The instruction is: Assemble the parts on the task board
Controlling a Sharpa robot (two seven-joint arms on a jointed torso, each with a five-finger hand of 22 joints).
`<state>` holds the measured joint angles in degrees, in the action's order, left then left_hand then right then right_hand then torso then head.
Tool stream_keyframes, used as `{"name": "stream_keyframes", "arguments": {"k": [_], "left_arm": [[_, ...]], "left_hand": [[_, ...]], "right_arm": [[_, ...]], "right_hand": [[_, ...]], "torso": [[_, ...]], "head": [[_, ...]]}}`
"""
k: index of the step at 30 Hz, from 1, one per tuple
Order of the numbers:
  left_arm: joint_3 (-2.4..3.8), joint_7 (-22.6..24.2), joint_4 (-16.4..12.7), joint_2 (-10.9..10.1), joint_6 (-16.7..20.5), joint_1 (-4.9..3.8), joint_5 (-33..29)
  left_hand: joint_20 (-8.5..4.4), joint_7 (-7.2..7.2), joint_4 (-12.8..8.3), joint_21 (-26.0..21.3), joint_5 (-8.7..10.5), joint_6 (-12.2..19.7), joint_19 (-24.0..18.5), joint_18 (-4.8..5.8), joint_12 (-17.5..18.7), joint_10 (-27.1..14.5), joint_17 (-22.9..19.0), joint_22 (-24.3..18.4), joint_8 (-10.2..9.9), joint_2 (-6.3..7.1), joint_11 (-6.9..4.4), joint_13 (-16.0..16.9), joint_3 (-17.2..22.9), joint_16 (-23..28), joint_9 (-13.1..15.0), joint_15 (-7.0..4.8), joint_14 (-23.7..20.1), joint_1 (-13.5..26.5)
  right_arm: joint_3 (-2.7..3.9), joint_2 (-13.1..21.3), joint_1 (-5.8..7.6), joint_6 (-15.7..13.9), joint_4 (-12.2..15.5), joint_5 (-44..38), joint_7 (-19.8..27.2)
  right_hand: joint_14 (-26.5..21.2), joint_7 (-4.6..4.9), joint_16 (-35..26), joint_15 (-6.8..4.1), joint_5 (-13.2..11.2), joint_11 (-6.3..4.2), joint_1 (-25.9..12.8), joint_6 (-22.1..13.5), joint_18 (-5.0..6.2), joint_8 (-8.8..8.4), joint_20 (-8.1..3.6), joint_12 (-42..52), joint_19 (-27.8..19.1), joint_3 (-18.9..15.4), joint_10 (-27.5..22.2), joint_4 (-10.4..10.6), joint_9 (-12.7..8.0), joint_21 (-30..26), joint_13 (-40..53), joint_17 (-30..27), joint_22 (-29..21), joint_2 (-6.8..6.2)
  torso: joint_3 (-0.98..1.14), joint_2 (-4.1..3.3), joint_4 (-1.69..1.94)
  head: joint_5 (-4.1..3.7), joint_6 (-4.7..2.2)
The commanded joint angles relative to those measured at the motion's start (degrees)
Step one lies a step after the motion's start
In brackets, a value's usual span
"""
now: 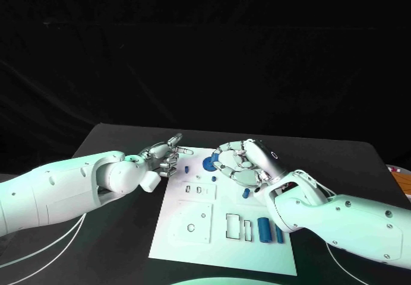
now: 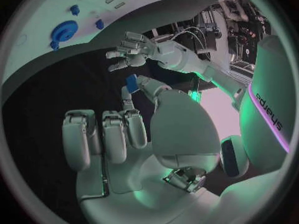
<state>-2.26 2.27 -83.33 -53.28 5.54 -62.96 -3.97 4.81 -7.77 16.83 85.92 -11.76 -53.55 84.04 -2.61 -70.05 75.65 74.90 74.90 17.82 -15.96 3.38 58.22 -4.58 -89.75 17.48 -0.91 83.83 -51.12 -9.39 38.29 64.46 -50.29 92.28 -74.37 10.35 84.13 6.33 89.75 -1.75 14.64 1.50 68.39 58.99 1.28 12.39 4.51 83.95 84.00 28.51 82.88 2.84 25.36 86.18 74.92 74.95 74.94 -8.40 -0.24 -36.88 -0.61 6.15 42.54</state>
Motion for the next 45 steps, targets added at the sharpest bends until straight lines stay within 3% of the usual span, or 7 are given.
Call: {"name": "stream_keyframes", "arguments": {"k": [1, 12, 16, 23, 29, 36, 45], "left_arm": [[0.3, 3.57, 0.08, -0.78, 2.69, -0.28, -0.75], [0.62, 7.45, -2.83, -3.62, 3.1, -1.9, -2.44], [0.65, 7.79, -3.75, -3.99, 2.82, -2.25, -2.51], [0.66, 7.96, -4.78, -3.96, 2.12, -2.45, -2.44], [0.67, 7.89, -5.28, -3.59, 1.45, -2.53, -1.95], [0.68, 7.66, -5.74, -3.17, 0.9, -2.59, -1.5], [0.68, 7.2, -6.3, -2.85, 0.05, -2.61, -0.74]], "left_hand": [[0.45, -0.21, -0.02, -0.86, -0.1, 0.61, -0.63, 0.16, 0.71, -0.81, 14.39, 4.84, -0.43, 0.45, -0.06, -0.76, -0.35, 0.03, 0.21, 0.5, 5.95, -0.57], [0.68, -0.44, -0.02, -2.02, -0.13, 1.06, -2.03, -0.34, 2.71, -2.4, 13.33, 2.71, -0.79, 0.58, 0.16, -3.27, -0.45, 0.48, 0.64, 0.7, 5.62, -1.93], [0.68, -0.44, -0.02, -2.02, -0.13, 1.06, -2.03, -0.34, 2.71, -2.4, 13.33, 2.71, -0.79, 0.58, 0.16, -3.27, -0.45, 0.48, 0.64, 0.7, 5.62, -1.93], [0.7, -0.47, -0.03, -2.1, -0.12, 1.12, -2.11, -0.37, 2.92, -2.56, 13.3, 2.59, -0.84, 0.64, 0.18, -3.52, -0.47, 0.49, 0.7, 0.73, 5.61, -2.14], [0.71, -0.48, -0.03, -2.07, -0.12, 1.14, -2.06, -0.35, 2.92, -2.57, 13.44, 2.65, -0.86, 0.68, 0.19, -3.49, -0.49, 0.44, 0.72, 0.74, 5.65, -2.23], [0.71, -0.48, -0.03, -2.01, -0.12, 1.15, -1.98, -0.32, 2.91, -2.56, 13.55, 2.78, -0.86, 0.69, 0.2, -3.47, -0.49, 0.39, 0.73, 0.74, 5.68, -2.26], [0.72, -0.48, -0.03, -1.93, -0.11, 1.14, -1.88, -0.28, 2.86, -2.52, 13.76, 2.94, -0.87, 0.7, 0.2, -3.38, -0.5, 0.31, 0.75, 0.75, 5.75, -2.32]], "right_arm": [[-0.16, -0.58, -0.04, 2.62, -0.99, -0.58, -1.41], [-0.99, -3.78, -1.4, 6.37, -5.99, -5.73, -4.34], [-1.11, -4.81, -2.14, 7.04, -7.46, -7.23, -5.14], [-1.37, -6.39, -2.89, 8.89, -9.27, -9.36, -6.35], [-1.63, -7.74, -3.68, 10.52, -10.5, -10.08, -7.01], [-1.83, -9.06, -4.54, 12.0, -11.59, -10.66, -7.59], [-1.92, -9.72, -5.0, 13.14, -12.36, -12.15, -9.3]], "right_hand": [[5.87, -0.29, 0.25, -0.39, -0.23, 0.16, 0.25, 0.49, -0.49, 0.24, -0.56, -0.06, 4.53, 0.12, 0.25, 0.34, 0.09, 0.27, 6.95, 15.05, 13.74, -0.21], [5.87, -0.31, 0.25, -0.38, -0.38, 0.16, 0.25, 0.49, -0.45, 0.27, -0.56, -0.1, 4.45, 0.13, 0.22, 0.43, 0.11, 0.1, 6.91, 15.05, 13.68, -0.13], [5.87, -0.31, 0.25, -0.38, -0.41, 0.16, 0.25, 0.48, -0.43, 0.28, -0.56, -0.15, 4.42, 0.14, 0.16, 0.45, 0.11, 0.0, 6.85, 15.05, 13.65, -0.12], [5.87, -0.31, 0.25, -0.38, -0.44, 0.16, 0.24, 0.47, -0.41, 0.28, -0.55, -0.19, 4.38, 0.13, 0.11, 0.48, 0.11, -0.08, 6.8, 15.05, 13.61, -0.12], [5.87, -0.33, 0.25, -0.38, -0.5, 0.15, 0.22, 0.47, -0.37, 0.31, -0.55, -0.26, 4.29, 0.12, 0.03, 0.53, 0.12, -0.29, 6.72, 15.05, 13.54, -0.11], [5.87, -0.33, 0.25, -0.38, -0.52, 0.15, 0.21, 0.47, -0.34, 0.32, -0.55, -0.3, 4.24, 0.12, -0.02, 0.55, 0.12, -0.43, 6.66, 15.05, 13.49, -0.1], [5.87, -0.33, 0.25, -0.38, -0.6, 0.15, 0.14, 0.45, -0.29, 0.34, -0.55, -0.43, 4.15, 0.06, -0.16, 0.64, 0.14, -0.63, 6.51, 15.05, 13.42, -0.14]], "torso": [[-0.1, -0.04, 0.06], [-0.08, -0.04, 0.05], [0.06, -0.12, 0.08], [0.01, -0.1, -0.02], [0.15, -0.1, -0.08], [0.08, -0.12, 0.09], [0.06, -0.06, -0.06]], "head": [[-0.1, 0.13], [0.19, 0.65], [0.42, 0.92], [0.45, 1.37], [0.65, 1.81], [0.7, 2.21], [0.95, 2.57]]}}
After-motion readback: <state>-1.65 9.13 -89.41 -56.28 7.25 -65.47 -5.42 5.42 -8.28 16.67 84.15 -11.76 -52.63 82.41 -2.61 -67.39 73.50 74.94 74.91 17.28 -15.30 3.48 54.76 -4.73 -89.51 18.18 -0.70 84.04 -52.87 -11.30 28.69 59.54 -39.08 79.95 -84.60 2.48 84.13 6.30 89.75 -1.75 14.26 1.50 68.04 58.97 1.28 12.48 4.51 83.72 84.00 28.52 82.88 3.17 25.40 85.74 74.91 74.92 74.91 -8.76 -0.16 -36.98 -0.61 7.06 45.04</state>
